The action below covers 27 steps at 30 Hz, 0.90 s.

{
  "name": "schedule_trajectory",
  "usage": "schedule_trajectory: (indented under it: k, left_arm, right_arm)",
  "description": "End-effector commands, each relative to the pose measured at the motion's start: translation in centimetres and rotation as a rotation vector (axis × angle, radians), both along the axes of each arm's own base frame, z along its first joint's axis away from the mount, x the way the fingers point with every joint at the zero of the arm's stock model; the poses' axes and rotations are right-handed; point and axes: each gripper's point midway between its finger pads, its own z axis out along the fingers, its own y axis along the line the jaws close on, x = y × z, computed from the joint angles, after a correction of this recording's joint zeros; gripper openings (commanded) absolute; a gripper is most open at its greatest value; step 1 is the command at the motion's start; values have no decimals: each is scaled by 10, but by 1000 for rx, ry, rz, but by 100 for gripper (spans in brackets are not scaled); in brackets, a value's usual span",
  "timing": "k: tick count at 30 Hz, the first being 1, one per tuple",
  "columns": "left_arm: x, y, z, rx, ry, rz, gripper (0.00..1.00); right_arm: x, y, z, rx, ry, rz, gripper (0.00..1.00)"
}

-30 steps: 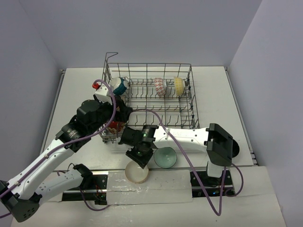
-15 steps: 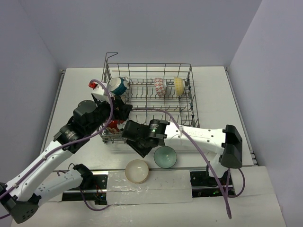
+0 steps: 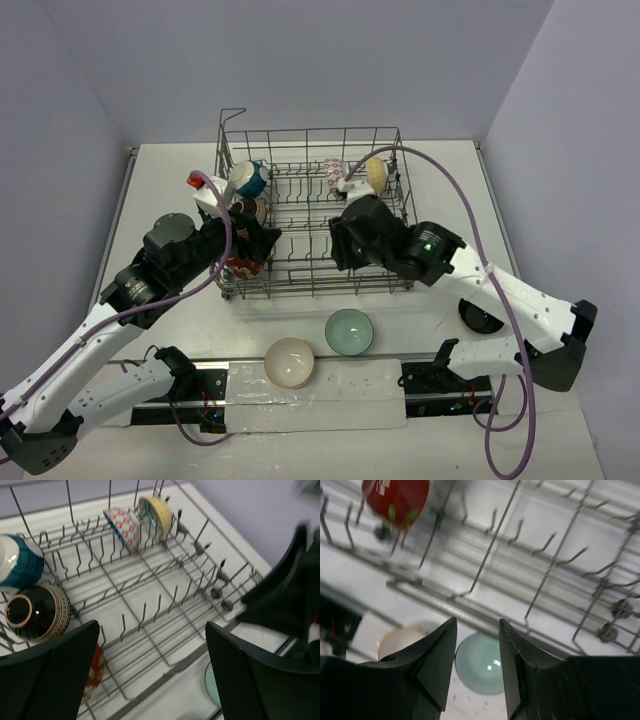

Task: Load the bowls into the dish rack
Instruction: Pick up the bowl from the corner of the board.

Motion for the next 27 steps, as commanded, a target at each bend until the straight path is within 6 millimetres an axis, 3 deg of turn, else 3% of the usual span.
schedule_trajectory:
  k: [1, 9, 12, 19, 20, 24, 27]
  left_arm:
    - [-8, 0, -19, 79, 8, -55, 91]
    - [-12, 2, -38, 112, -30, -80, 92]
    - [-7, 11, -36, 103, -52, -25, 93]
    - [-6, 24, -34, 92, -77, 31, 96]
    - [-4, 25, -36, 95, -74, 38, 95]
    - [-2, 29, -43, 102, -60, 57, 95]
    - [-1, 33, -39, 87, -78, 70, 96]
  right_arm:
    - [35, -9, 28, 87, -127, -134, 47]
    - [51, -31, 51, 133, -203, -171, 51]
    - [56, -37, 59, 133, -230, -172, 52]
    - [93, -74, 58, 66, -332, -351, 53]
    - [93, -80, 53, 67, -344, -363, 54]
    - [104, -104, 68, 156, -437, -466, 61]
    - [107, -113, 71, 221, -478, -497, 62]
